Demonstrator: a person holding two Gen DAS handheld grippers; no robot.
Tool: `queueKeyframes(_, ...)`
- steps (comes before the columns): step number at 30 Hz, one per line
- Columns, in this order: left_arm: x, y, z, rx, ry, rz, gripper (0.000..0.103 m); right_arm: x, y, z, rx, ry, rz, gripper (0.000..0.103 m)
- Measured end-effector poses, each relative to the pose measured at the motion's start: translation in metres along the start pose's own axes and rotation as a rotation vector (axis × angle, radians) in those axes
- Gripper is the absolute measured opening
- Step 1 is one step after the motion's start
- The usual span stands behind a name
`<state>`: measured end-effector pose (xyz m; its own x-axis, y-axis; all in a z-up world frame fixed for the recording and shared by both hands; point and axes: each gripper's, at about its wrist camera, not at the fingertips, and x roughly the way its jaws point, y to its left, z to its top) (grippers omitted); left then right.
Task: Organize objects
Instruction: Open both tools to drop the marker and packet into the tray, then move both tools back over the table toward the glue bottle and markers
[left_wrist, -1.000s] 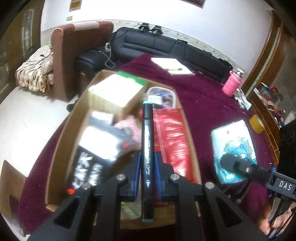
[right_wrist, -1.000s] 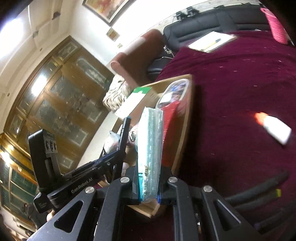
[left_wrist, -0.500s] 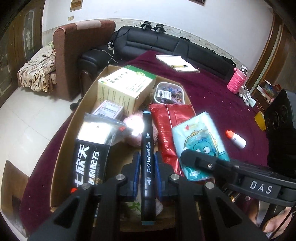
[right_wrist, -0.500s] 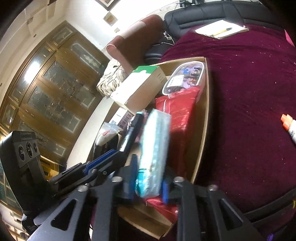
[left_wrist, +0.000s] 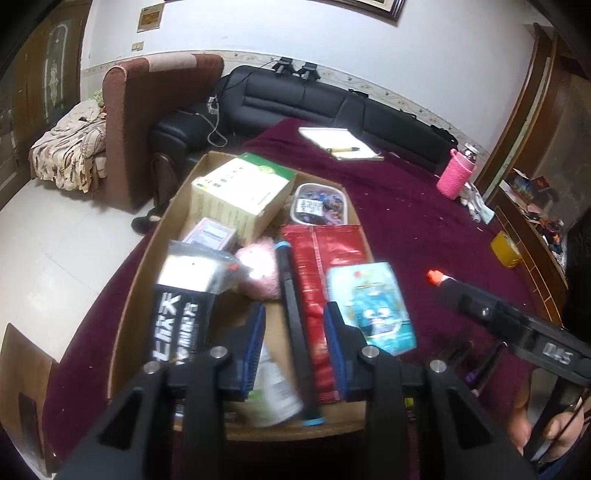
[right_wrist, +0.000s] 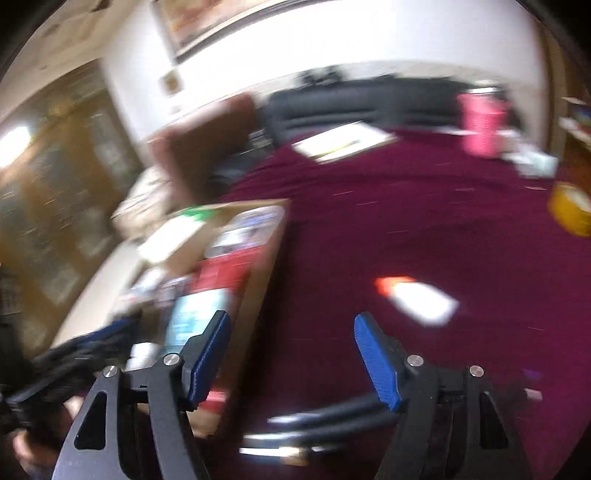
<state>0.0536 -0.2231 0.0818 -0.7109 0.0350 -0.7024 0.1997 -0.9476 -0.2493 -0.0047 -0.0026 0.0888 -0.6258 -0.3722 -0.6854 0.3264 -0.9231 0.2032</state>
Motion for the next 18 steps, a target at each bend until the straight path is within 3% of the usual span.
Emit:
queueKeyframes(3,-0.002,-0.019,0.001,0.027,-0.007,-0.037,0.031,-0.005,-0.037,-0.002,0.038,0.055,-0.218,0.078)
queueKeyframes(5,-0.002,-0.036,-0.002,0.060,-0.004,-0.058,0.031,-0.014,-0.060,-0.005,0.067,0.047,-0.259,0.079)
queueKeyframes(7,0.000,-0.055,-0.007,0.100,0.006,-0.076,0.031,-0.025,-0.079,-0.009,0.105,0.047,-0.276,0.090)
queueKeyframes(10,-0.002,-0.077,-0.016,0.142,0.017,-0.099,0.032,-0.043,-0.083,-0.011,0.067,0.017,-0.346,0.091)
queueKeyframes(13,-0.012,-0.094,-0.022,0.170,0.010,-0.116,0.031,-0.059,-0.076,-0.014,0.043,-0.007,-0.254,0.091)
queueKeyframes(15,-0.020,-0.101,-0.026,0.185,0.003,-0.131,0.032,-0.073,-0.068,-0.018,0.018,-0.037,-0.244,0.091)
queueKeyframes(18,-0.031,-0.112,-0.032,0.200,-0.006,-0.146,0.032,-0.106,-0.061,-0.019,0.009,-0.154,-0.199,0.091)
